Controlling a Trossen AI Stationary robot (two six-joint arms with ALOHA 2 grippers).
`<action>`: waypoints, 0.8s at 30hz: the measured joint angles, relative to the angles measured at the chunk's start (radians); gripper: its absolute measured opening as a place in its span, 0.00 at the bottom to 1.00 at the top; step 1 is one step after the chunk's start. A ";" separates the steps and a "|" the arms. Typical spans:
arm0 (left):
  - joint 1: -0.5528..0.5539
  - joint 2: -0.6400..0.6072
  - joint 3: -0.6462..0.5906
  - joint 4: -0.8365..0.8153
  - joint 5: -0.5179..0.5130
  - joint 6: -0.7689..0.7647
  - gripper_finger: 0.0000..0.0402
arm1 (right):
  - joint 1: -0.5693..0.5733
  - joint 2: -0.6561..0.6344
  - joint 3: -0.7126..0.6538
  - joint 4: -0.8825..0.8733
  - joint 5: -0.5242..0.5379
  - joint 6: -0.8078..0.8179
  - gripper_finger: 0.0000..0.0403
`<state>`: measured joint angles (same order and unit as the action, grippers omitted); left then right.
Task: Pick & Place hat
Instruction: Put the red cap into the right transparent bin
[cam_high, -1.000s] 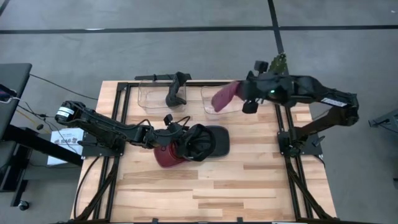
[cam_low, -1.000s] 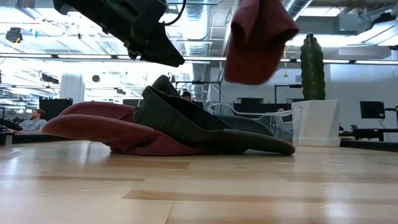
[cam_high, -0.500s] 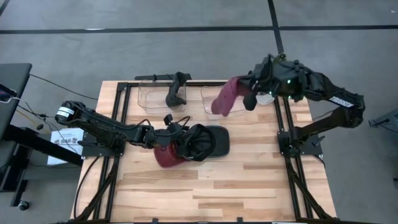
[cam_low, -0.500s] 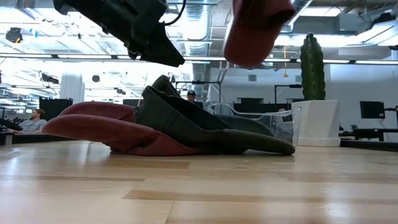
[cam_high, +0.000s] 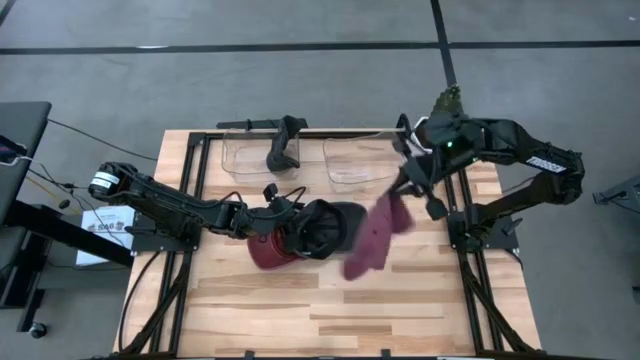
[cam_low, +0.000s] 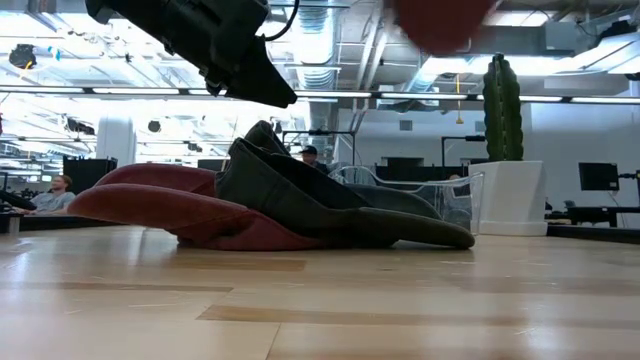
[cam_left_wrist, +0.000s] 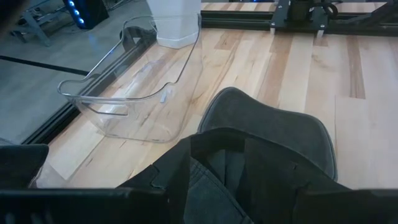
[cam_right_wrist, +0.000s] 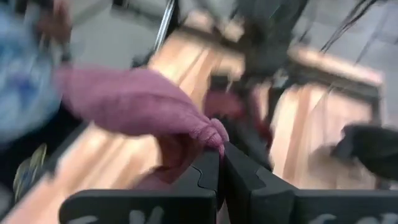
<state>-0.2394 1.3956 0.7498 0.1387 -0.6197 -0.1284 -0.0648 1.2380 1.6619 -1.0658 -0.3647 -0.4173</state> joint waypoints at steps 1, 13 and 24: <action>0.000 0.000 0.000 0.000 0.000 0.000 0.37 | 0.005 -0.001 0.000 -0.049 0.000 -0.037 0.00; 0.000 0.000 0.000 0.000 0.000 -0.006 0.37 | 0.034 -0.003 0.000 -0.172 0.000 -0.389 0.00; 0.000 0.000 0.000 0.009 0.000 -0.011 0.37 | -0.098 -0.003 0.000 -0.191 -0.030 -0.558 0.00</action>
<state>-0.2394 1.3956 0.7498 0.1477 -0.6197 -0.1398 -0.1632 1.2354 1.6619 -1.2572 -0.3950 -0.9754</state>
